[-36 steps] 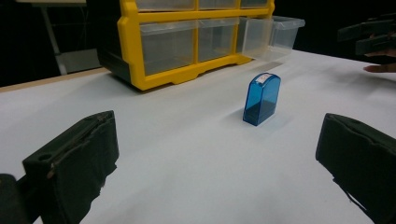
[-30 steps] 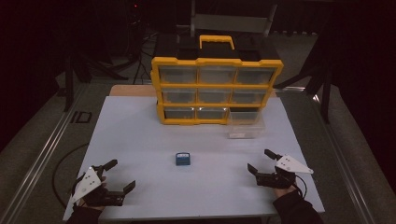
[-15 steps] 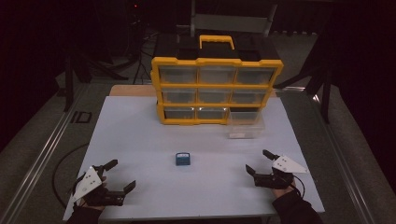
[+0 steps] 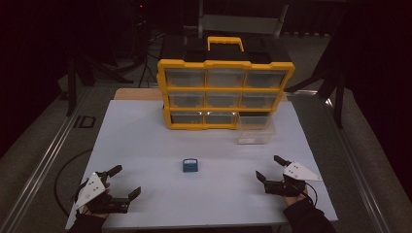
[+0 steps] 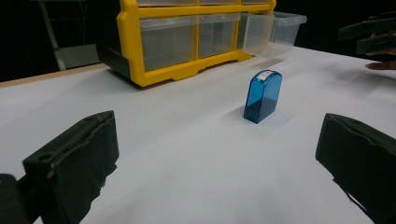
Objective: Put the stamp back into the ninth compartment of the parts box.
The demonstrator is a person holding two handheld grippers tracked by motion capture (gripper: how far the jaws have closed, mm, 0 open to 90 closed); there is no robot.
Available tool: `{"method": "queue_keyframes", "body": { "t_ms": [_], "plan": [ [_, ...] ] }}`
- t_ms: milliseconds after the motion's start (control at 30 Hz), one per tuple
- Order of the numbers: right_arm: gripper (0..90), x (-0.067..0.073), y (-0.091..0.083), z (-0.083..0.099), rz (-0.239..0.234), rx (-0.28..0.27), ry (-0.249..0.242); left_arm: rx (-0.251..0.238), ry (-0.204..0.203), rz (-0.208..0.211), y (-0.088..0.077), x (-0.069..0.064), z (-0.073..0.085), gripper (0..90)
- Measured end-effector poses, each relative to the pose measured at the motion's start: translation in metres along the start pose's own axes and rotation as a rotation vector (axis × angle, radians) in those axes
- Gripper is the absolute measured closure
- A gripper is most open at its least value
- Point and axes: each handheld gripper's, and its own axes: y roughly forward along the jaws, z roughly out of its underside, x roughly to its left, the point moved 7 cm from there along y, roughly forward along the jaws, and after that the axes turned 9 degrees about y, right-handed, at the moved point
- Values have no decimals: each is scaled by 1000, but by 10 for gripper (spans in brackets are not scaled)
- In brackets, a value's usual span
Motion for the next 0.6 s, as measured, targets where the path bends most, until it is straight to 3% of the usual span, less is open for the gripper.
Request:
{"method": "queue_keyframes", "body": {
  "t_ms": [467, 600],
  "plan": [
    [102, 0, -1, -1, -2, -10, 4, -7, 8, -23, -1, 7, -14, 1],
    [102, 0, 0, -1, 1, -5, 1, -5, 16, -11, 0, 6, -21, 1]
  ]
}}
